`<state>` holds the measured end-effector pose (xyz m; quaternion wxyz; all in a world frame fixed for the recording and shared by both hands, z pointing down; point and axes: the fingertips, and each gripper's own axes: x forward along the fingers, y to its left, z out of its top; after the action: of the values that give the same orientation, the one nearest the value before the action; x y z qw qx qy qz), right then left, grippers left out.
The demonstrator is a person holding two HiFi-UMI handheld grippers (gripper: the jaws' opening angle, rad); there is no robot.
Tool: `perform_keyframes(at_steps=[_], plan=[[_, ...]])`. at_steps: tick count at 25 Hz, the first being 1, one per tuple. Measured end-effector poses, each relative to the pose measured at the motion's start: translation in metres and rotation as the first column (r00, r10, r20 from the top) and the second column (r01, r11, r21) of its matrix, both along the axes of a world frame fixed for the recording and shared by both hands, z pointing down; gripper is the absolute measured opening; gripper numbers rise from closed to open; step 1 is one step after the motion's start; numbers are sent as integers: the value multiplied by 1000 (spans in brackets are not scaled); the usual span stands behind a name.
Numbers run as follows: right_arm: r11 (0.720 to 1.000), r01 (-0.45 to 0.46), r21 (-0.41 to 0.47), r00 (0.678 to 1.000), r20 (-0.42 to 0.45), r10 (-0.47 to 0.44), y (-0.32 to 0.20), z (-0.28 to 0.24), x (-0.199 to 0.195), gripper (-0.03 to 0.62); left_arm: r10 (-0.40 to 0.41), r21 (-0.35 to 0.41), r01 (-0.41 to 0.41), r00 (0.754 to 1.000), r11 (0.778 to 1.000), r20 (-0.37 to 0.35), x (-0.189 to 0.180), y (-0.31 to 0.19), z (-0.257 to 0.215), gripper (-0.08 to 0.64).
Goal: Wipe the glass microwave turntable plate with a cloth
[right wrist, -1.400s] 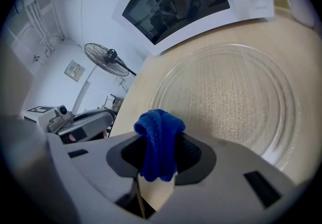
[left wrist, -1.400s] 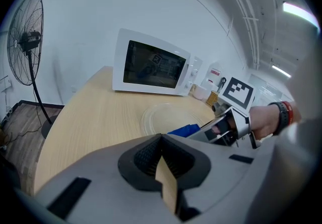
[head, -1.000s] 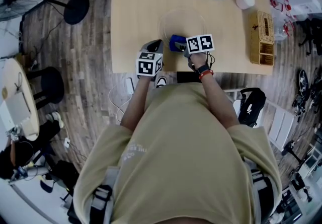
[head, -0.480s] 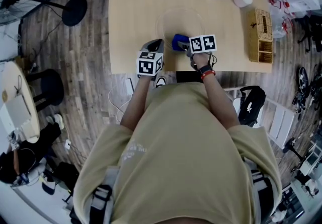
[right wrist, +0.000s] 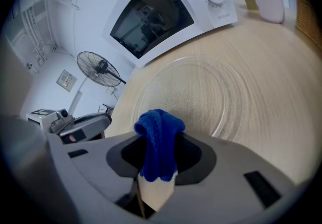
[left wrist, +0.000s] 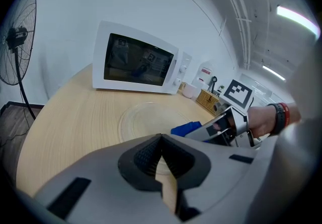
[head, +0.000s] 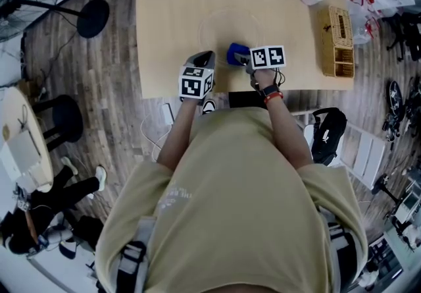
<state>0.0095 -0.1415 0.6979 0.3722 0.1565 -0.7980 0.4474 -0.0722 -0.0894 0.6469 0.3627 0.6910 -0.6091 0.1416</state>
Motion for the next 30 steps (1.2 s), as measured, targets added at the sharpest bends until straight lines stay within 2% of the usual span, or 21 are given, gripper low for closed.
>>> perform_keyframes(at_steps=[30], plan=[[988,-151,-18,989,-1,151,-24,-1,50,141,66,-11,-67,998,998,-21,25,-11,6,18]])
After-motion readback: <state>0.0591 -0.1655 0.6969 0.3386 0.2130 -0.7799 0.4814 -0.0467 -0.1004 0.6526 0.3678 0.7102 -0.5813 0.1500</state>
